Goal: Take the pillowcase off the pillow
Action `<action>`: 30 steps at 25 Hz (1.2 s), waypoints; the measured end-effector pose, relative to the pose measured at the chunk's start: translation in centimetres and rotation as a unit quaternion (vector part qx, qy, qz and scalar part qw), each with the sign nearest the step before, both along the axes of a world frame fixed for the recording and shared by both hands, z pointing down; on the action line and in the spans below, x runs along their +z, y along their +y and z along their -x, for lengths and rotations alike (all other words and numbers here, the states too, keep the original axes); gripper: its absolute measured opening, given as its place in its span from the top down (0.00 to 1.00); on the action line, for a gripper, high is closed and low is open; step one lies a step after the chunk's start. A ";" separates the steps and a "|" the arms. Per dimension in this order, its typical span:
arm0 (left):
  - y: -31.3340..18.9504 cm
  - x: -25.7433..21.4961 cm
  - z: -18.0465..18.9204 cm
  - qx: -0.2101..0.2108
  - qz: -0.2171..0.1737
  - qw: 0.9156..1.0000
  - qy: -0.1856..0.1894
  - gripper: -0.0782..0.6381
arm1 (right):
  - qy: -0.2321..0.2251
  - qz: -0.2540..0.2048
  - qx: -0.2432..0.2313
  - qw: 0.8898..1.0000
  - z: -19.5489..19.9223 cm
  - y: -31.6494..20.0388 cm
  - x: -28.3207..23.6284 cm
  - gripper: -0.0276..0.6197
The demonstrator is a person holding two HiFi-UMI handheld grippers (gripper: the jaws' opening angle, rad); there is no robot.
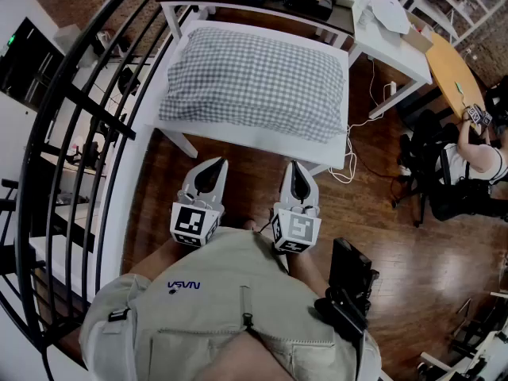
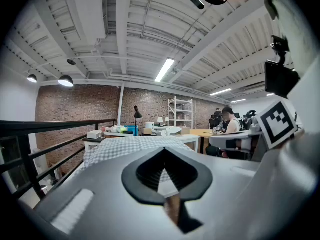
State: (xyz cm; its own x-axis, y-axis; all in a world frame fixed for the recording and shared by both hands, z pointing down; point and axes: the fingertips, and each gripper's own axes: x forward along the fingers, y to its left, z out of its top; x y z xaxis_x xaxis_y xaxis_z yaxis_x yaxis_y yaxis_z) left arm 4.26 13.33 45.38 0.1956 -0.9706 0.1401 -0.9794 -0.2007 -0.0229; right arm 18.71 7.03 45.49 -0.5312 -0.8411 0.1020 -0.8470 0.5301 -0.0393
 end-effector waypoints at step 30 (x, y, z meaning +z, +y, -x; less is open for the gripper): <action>-15.0 8.1 33.2 -0.055 0.088 0.994 0.041 0.88 | 0.382 0.076 -0.232 0.891 40.3 -14.9 12.2 0.63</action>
